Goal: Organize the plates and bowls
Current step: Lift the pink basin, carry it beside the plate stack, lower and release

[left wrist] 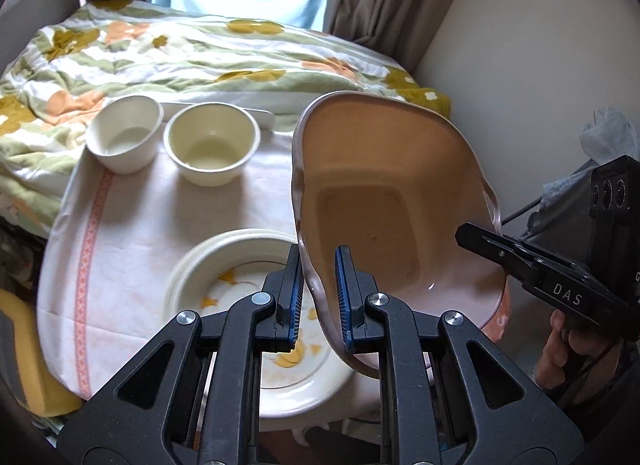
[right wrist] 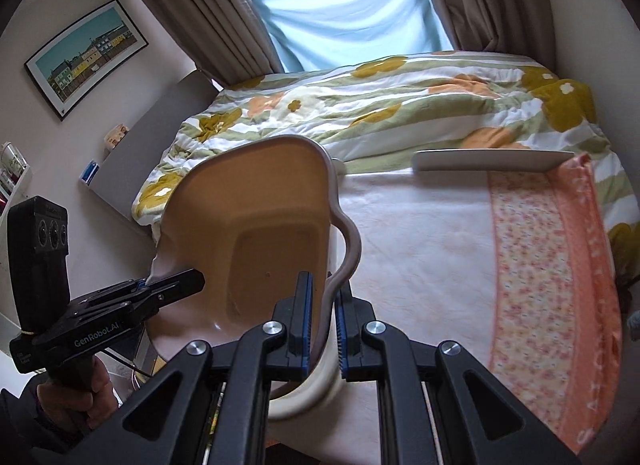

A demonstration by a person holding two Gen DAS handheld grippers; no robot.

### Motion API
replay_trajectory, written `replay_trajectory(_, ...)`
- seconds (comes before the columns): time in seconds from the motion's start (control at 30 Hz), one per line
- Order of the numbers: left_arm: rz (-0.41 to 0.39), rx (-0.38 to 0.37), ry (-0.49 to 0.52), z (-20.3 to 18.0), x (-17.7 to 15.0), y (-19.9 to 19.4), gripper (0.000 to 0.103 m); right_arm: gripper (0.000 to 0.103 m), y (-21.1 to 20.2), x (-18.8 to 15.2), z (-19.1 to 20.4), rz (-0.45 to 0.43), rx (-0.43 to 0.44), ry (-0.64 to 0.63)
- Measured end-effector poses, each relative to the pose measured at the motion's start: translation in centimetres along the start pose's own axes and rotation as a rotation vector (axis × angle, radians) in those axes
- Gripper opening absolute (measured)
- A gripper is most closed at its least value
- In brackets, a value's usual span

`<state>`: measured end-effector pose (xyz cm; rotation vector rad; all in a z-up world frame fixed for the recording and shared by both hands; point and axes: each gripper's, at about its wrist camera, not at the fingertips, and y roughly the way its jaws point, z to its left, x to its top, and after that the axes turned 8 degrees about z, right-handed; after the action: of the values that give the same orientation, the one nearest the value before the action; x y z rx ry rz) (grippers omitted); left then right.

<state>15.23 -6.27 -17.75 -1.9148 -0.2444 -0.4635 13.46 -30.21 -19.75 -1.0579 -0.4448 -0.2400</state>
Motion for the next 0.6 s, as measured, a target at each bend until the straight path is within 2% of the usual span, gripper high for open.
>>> replay_trajectory(0.27, 0.088, -0.058, 0.049, -8.8, -1.6, 6.6, 0.014, 0.010, -3.4, -3.4, -8.0, 0.005, -0.086, 0.088)
replay_trajectory(0.47, 0.176, -0.047, 0.071, -11.7, -2.5, 12.4, 0.014, 0.010, -1.5, -5.2, -13.4, 0.056, -0.122, 0.153)
replay_trajectory(0.6, 0.215, -0.028, 0.076, -12.4, -3.3, 14.7, 0.014, 0.010, -0.2, -5.9, -15.7, 0.084, -0.128, 0.179)
